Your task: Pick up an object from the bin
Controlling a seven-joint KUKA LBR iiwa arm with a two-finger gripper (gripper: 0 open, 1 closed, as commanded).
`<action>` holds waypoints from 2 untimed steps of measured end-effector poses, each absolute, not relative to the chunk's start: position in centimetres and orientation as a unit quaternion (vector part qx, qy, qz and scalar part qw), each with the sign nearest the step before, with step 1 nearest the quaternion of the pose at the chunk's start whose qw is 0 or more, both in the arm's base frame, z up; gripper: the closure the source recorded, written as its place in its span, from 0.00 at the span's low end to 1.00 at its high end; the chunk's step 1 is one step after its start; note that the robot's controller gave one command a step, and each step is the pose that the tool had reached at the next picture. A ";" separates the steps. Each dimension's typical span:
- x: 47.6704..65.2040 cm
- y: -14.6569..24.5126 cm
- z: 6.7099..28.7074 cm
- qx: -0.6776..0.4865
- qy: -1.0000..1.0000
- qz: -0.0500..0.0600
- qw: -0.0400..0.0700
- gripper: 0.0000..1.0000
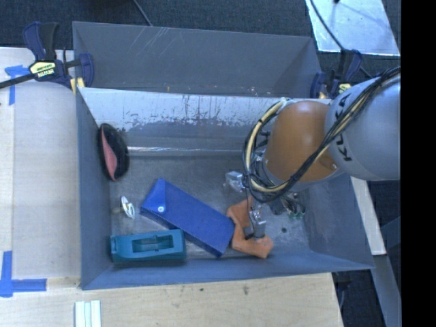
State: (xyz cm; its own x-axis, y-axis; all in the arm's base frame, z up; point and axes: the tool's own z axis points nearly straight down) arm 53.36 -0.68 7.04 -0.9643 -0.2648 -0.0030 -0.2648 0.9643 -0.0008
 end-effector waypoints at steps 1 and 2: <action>53.4 -0.7 7.1 -0.134 0.991 0.000 0.002 1.00; 53.4 -0.7 7.1 -0.134 0.991 0.000 0.002 1.00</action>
Offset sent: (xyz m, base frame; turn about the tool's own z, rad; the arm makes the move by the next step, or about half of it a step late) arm 0.0000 0.0000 0.0000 0.0000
